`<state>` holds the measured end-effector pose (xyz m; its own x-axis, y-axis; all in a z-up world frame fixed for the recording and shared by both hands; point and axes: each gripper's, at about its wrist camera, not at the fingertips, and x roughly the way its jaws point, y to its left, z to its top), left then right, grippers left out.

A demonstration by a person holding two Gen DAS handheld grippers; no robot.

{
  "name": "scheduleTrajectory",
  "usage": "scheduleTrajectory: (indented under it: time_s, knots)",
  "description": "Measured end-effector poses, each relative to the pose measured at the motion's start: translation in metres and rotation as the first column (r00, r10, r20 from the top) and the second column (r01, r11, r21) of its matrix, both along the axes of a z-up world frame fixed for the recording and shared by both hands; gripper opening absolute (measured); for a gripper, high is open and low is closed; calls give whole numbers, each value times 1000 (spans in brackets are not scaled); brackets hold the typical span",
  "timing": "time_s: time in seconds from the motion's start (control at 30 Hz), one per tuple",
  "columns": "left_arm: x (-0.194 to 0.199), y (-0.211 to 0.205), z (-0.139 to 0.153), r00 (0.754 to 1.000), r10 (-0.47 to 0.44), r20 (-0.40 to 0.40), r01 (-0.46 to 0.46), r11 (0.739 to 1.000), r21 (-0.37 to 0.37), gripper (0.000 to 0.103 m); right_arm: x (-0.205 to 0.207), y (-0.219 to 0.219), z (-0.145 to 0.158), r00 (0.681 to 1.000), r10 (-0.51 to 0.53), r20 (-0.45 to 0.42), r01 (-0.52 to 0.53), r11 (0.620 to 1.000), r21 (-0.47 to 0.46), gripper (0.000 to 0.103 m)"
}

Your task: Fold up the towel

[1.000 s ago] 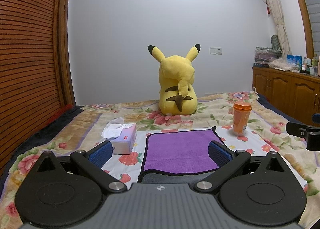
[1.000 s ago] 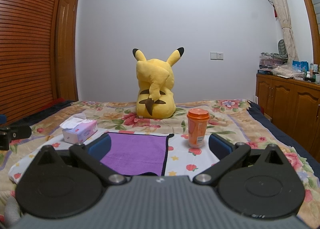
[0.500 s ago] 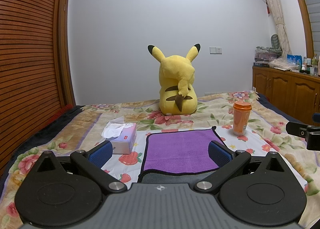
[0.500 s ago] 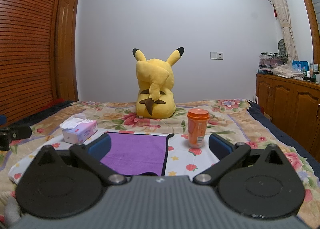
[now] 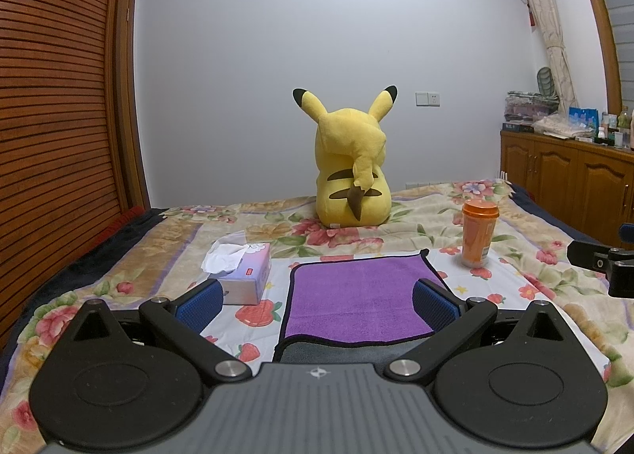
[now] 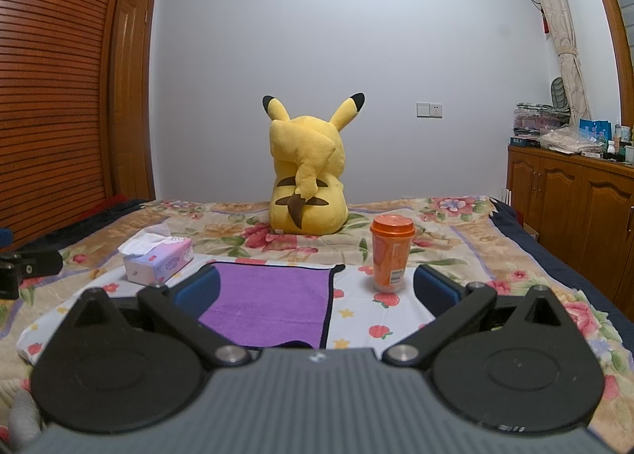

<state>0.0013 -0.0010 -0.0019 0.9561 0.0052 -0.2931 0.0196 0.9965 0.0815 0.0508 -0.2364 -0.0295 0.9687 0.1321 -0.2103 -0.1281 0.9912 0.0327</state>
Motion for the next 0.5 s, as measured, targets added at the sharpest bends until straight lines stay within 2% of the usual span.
scheduleTrajectory:
  time_s: [0.5]
  knots:
    - [1, 4, 1, 1000, -1, -7, 1, 1000, 3, 103, 0, 0, 0, 1000, 0, -2, 0, 1000, 0, 103]
